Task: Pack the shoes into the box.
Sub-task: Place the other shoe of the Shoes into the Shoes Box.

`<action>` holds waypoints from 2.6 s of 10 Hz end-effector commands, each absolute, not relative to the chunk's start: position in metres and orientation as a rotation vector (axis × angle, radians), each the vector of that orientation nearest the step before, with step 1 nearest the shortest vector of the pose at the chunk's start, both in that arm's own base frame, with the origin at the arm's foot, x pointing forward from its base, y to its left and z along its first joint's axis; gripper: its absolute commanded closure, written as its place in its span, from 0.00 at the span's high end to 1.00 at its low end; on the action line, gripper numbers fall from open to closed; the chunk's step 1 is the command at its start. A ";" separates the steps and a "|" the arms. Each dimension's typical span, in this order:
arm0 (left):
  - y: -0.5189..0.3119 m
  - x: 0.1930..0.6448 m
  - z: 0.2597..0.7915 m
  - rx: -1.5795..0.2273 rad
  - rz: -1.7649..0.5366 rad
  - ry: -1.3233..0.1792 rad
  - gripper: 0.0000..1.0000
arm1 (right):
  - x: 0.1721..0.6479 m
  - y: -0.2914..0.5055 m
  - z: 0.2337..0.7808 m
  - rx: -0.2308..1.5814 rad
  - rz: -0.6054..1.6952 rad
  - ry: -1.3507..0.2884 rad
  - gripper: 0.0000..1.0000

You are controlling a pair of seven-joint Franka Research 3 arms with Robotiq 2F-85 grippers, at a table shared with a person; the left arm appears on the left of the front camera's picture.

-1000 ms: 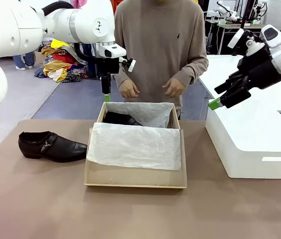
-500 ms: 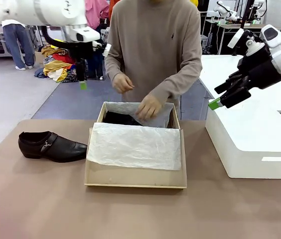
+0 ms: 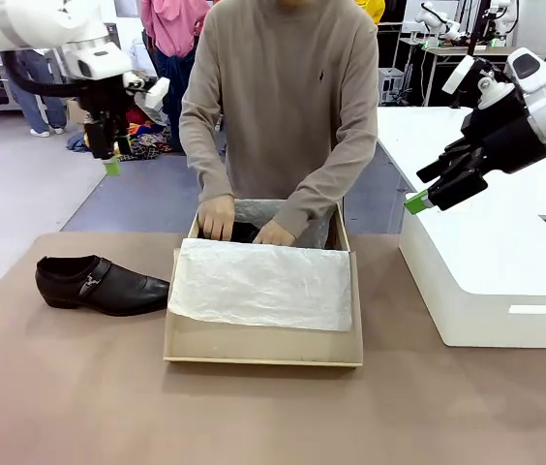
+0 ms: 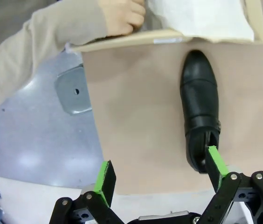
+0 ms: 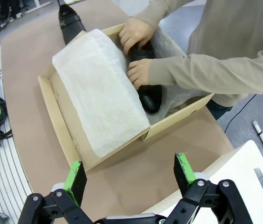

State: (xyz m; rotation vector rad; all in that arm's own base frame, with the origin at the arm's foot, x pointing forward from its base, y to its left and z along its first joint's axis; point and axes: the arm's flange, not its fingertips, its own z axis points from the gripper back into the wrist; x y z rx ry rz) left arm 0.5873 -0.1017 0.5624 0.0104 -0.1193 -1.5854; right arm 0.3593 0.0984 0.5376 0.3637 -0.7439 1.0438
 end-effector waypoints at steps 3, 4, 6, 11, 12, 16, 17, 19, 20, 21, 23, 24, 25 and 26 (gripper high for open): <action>-0.082 0.569 0.547 0.030 -1.636 -0.113 1.00 | 0.362 0.098 0.537 0.383 1.057 -0.759 1.00; -0.089 0.577 0.544 0.019 -1.622 -0.116 1.00 | 0.362 0.098 0.537 0.383 1.057 -0.759 1.00; -0.084 0.576 0.549 0.018 -1.630 -0.099 1.00 | 0.362 0.098 0.537 0.383 1.057 -0.759 1.00; -0.084 0.576 0.549 0.018 -1.630 -0.099 1.00 | 0.362 0.098 0.537 0.383 1.057 -0.759 1.00; -0.084 0.576 0.549 0.018 -1.630 -0.099 1.00 | 0.362 0.098 0.537 0.383 1.057 -0.759 1.00; -0.084 0.576 0.549 0.018 -1.630 -0.099 1.00 | 0.362 0.098 0.537 0.383 1.057 -0.759 1.00; -0.084 0.576 0.549 0.018 -1.630 -0.099 1.00 | 0.362 0.098 0.537 0.383 1.057 -0.759 1.00; -0.084 0.576 0.549 0.018 -1.630 -0.099 1.00 | 0.362 0.098 0.537 0.383 1.057 -0.759 1.00; -0.087 0.580 0.550 0.016 -1.617 -0.103 1.00 | 0.362 0.098 0.537 0.383 1.057 -0.759 1.00; -0.081 0.570 0.549 0.046 -1.587 -0.120 1.00 | 0.362 0.098 0.537 0.383 1.057 -0.759 1.00; -0.062 0.550 0.545 0.061 -1.534 -0.126 1.00 | 0.362 0.098 0.537 0.383 1.057 -0.759 1.00; -0.053 0.542 0.540 0.051 -1.523 -0.115 1.00 | 0.362 0.098 0.537 0.383 1.057 -0.759 1.00; -0.043 0.534 0.532 0.042 -1.502 -0.108 1.00 | 0.362 0.098 0.537 0.383 1.057 -0.759 1.00; -0.039 0.530 0.525 0.034 -1.495 -0.101 1.00 | 0.362 0.098 0.537 0.383 1.057 -0.759 1.00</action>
